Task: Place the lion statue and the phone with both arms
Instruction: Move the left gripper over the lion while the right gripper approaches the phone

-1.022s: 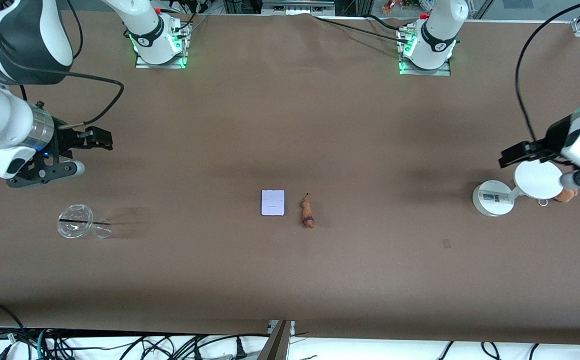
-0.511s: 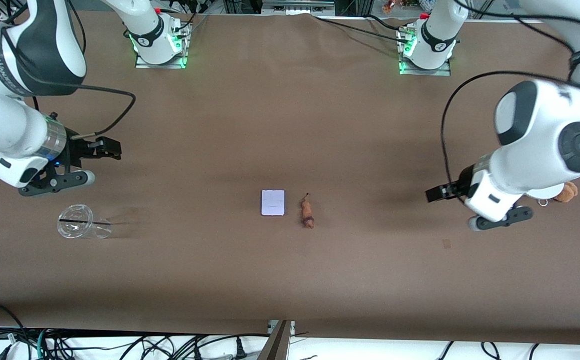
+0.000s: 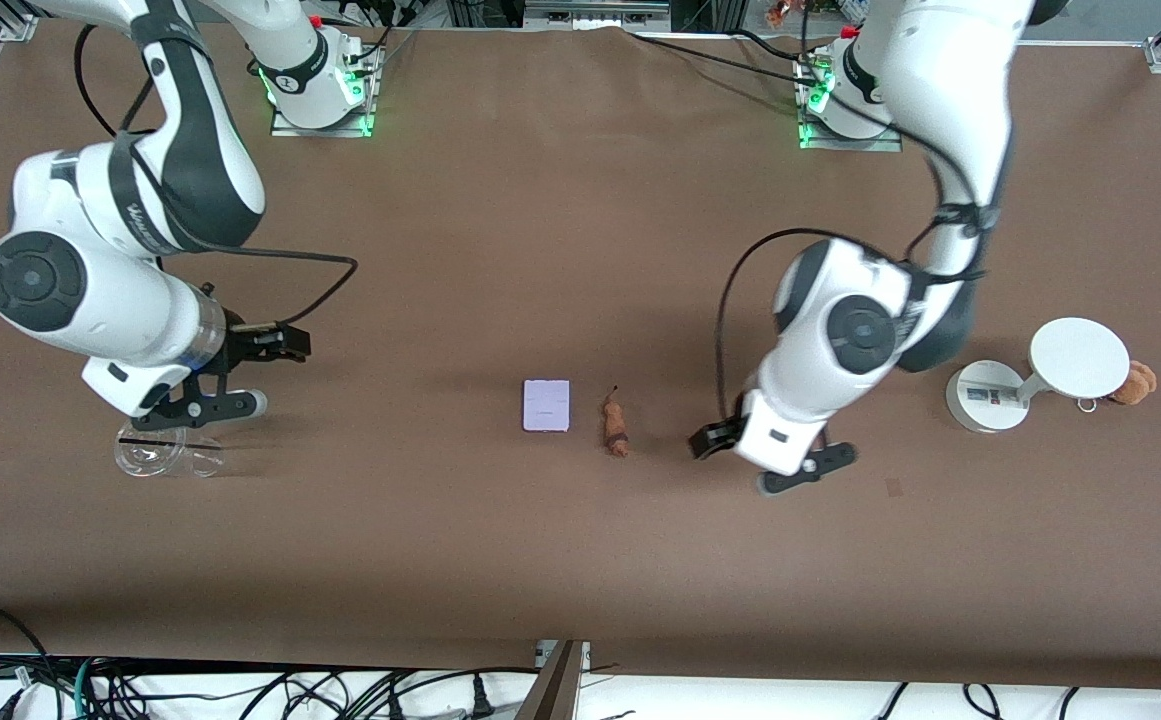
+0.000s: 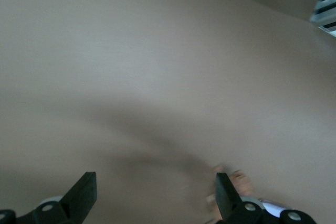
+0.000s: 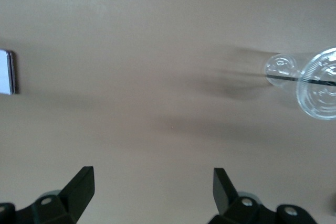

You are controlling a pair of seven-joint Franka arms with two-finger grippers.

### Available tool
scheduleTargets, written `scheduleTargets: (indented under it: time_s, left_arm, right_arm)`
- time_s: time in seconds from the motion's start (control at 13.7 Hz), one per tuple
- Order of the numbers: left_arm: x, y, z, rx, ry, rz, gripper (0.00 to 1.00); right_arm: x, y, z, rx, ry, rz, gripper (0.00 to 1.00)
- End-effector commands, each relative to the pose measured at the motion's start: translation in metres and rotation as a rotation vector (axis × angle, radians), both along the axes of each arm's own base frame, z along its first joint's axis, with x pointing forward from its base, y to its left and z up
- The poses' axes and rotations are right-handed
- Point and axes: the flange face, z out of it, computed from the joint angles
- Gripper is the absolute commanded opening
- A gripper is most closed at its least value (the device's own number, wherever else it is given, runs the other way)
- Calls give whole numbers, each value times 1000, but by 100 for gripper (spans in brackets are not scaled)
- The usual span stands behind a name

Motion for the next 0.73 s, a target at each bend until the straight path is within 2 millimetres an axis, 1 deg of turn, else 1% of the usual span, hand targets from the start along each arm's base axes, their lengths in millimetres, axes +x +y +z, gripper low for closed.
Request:
scheduleTargets:
  time_s: [0.0, 0.07, 0.15, 0.22, 0.37, 0.44, 0.51, 0.66]
  left_arm:
    - [18, -45, -17, -24, -53, 45, 100]
    - [13, -58, -19, -11, -63, 33, 100]
    - [6, -70, -20, 29, -83, 6, 100]
    - [-4, -87, -21, 63, -99, -6, 100]
    - [-18, -107, -43, 109, -98, 22, 100]
    - [-25, -120, -55, 112, -106, 9, 100]
    - [-29, -128, -65, 110, -118, 3, 100]
    - [-30, -130, -82, 110, -125, 1, 100]
  right_arm:
    - [7, 8, -14, 9, -15, -33, 100]
    - [8, 9, -19, 10, -18, -31, 100]
    - [9, 17, -26, 12, -22, -21, 100]
    - [11, 24, -34, 9, -25, -11, 100]
    - [11, 37, -51, 4, -18, -2, 100]
    - [12, 40, -56, 1, -24, -25, 100]
    - [13, 44, -59, 0, -28, -38, 100]
    - [14, 55, -73, 1, -40, -45, 100]
